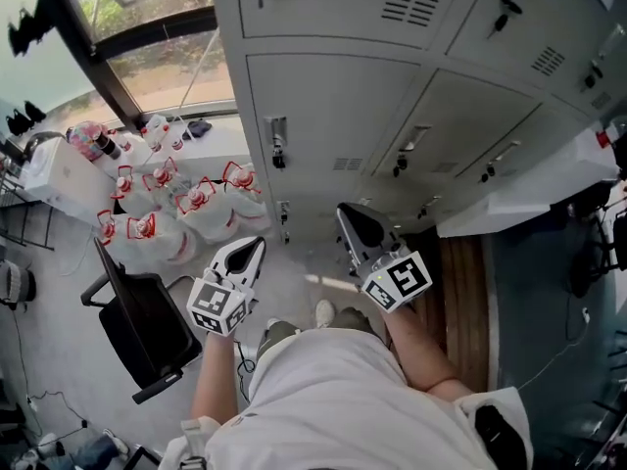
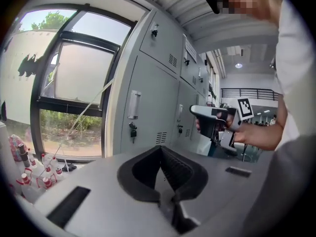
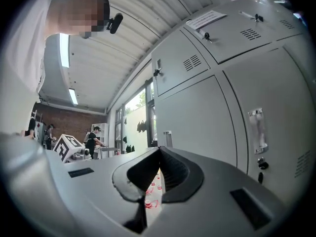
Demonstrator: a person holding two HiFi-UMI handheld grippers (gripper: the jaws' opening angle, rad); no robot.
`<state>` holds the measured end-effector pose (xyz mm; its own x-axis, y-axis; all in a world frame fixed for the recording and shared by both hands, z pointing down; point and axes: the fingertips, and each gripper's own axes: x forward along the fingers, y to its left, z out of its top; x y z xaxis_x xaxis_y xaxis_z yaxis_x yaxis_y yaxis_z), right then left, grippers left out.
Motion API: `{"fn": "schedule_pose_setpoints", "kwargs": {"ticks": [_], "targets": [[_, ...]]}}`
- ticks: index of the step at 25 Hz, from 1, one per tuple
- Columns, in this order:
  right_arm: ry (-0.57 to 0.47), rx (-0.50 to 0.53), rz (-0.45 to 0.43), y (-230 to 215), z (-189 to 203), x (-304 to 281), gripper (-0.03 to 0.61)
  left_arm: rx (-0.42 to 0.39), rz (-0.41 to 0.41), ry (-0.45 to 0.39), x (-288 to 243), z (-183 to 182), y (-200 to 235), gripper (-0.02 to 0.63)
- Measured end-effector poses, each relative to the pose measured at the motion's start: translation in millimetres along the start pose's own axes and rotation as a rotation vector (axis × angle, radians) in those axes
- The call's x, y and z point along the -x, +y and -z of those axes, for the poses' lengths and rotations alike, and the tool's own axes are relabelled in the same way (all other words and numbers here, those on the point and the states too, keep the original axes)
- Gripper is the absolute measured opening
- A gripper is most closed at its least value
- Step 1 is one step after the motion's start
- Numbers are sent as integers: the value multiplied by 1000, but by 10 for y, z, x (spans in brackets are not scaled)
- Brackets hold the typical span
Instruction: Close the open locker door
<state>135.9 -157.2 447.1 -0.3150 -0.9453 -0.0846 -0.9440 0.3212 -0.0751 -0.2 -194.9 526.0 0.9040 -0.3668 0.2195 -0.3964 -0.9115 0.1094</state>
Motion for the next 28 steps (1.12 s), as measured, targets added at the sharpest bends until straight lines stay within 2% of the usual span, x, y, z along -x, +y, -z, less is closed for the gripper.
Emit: {"fn": "schedule_pose_setpoints", "kwargs": {"ticks": [6,14,28], "targets": [[43,30,56,-81,198,300,-5,-35,91,-1,-217,-51,-161,3],[95,85,117,-126,368,591,2,-59,168,-1,-433,-107,-309,2],[111,86,158,-148,424,648,3,-74,215,-4,-567,-113,-388,2]]}}
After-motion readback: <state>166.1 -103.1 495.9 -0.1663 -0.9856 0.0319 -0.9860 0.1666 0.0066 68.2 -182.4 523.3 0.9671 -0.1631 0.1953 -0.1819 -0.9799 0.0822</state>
